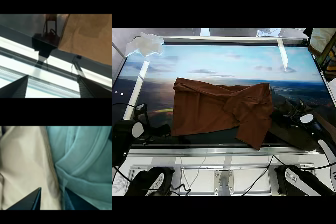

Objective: Fold the shirts.

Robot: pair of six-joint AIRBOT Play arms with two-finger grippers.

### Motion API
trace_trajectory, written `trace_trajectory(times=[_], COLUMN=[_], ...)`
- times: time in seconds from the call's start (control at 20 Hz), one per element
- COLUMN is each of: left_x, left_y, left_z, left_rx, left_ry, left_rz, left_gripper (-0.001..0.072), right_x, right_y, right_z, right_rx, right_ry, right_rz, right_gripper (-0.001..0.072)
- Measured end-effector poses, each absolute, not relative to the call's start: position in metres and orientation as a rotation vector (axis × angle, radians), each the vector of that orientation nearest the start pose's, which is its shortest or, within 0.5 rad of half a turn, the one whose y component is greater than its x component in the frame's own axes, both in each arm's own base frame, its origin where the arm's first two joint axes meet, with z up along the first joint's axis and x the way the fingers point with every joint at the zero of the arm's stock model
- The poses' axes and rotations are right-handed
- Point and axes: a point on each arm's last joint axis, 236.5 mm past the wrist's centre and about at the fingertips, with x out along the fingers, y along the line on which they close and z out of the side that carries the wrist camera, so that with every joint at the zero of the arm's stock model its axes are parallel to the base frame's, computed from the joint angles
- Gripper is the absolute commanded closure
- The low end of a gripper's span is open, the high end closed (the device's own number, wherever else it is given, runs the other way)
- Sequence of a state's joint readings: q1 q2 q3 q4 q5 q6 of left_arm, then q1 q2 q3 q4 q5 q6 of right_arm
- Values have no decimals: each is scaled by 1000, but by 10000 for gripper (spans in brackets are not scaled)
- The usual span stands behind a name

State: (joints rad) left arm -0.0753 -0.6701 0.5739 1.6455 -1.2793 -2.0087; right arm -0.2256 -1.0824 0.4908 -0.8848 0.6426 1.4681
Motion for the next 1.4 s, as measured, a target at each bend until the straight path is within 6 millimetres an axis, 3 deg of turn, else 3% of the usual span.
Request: trace_trajectory(times=[0.05,0.1,0.15,0.2,0.5,0.65,0.75,0.8,1.15,1.25,1.4], left_x=[203,203,203,203,203,203,204,204,206,202,198], left_y=[2,2,2,2,2,14,25,30,49,42,15], left_z=[-24,-24,-24,-24,-24,-23,-21,-21,-27,-38,-63], left_rx=[-248,-248,-248,-248,-234,-182,-180,-198,-628,-776,-977], left_ry=[1345,1344,1344,1344,1346,1336,1320,1314,1252,1266,1321], left_rz=[281,281,280,280,271,300,356,385,533,524,450], left_gripper=[9,9,9,9,9,15,101,109,109,109,109], right_x=[324,327,330,331,334,334,331,330,326,326,326], right_y=[19,19,20,20,21,21,21,21,21,21,21], right_z=[-90,-90,-89,-90,-89,-89,-90,-91,-94,-94,-94], right_rx=[791,807,818,824,838,834,818,809,782,778,777], right_ry=[1086,1074,1064,1060,1046,1048,1060,1067,1084,1085,1085], right_rz=[-118,-120,-121,-120,-116,-114,-109,-106,-99,-99,-99], right_gripper=[386,459,592,682,683,683,683,683,683,683,683])
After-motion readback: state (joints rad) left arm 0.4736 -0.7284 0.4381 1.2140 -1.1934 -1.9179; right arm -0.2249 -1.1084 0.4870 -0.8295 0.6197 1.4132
